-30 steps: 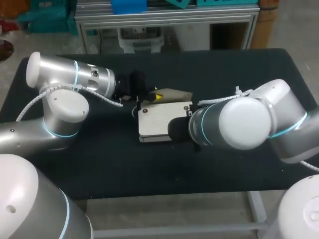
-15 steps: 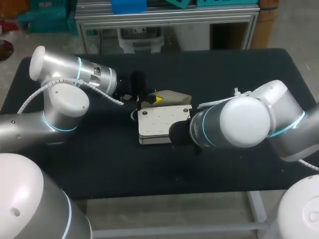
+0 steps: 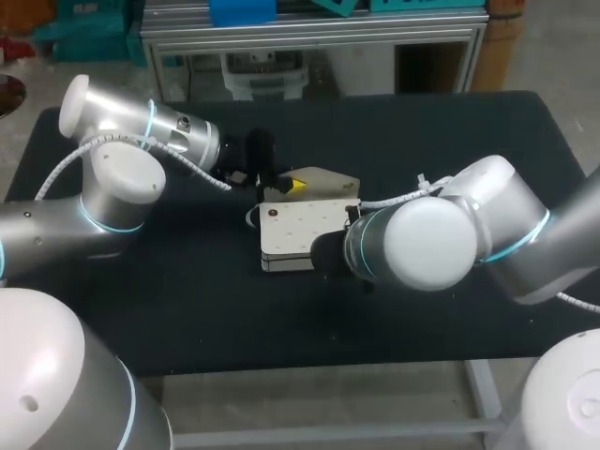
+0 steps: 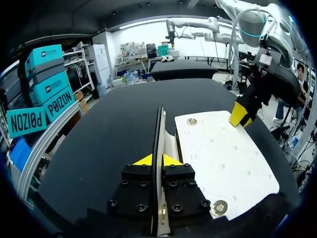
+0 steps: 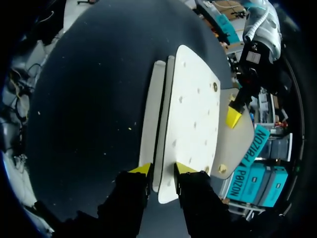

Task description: Pick up the bag, open it, inspect its contents, close it, and place it on the opposite side

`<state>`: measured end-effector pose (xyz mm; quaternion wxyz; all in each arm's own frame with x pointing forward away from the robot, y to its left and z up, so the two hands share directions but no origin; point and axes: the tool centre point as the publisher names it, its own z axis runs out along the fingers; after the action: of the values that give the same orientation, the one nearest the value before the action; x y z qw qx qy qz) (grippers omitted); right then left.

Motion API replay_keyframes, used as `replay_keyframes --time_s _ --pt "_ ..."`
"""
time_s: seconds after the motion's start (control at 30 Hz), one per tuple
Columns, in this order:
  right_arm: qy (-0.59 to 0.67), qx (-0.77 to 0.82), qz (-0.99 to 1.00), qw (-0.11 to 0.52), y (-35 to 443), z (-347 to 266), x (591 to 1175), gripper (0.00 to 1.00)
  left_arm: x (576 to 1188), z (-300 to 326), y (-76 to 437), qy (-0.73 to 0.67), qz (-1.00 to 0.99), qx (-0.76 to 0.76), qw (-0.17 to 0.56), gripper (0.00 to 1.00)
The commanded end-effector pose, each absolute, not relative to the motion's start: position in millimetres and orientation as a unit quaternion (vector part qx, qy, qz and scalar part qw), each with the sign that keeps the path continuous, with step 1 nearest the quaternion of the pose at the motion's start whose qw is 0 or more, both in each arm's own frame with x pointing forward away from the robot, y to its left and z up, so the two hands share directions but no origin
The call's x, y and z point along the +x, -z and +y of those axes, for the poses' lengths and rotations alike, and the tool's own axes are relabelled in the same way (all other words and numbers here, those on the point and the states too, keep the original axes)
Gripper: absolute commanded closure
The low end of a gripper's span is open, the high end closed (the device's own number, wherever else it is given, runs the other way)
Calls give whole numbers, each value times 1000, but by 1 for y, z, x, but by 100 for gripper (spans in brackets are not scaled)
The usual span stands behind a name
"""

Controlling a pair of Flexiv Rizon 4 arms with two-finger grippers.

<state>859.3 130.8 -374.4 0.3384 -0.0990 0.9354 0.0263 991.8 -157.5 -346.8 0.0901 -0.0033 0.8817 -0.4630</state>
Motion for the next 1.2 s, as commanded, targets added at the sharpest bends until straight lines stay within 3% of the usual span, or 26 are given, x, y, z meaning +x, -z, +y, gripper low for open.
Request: replay_keyframes --time_s 0.03,0.43,0.63,0.7,0.9,1.2 --pt "-36 -92 883 460 384 136 861 71 997 -159 353 464 882 -1 84 100" --pt "-16 -67 865 497 384 133 867 77 1001 -162 362 462 884 0 68 100" --pt "-17 -63 856 512 381 132 868 90 1001 -164 368 459 886 -1 61 100" --pt "-17 -60 855 515 382 131 869 100 1000 -164 369 459 886 -3 60 100" --pt "-18 -47 853 520 383 129 870 100 997 -162 370 467 882 4 64 100" --pt "-18 -47 853 520 383 129 870 100 967 -159 361 482 863 78 129 100"
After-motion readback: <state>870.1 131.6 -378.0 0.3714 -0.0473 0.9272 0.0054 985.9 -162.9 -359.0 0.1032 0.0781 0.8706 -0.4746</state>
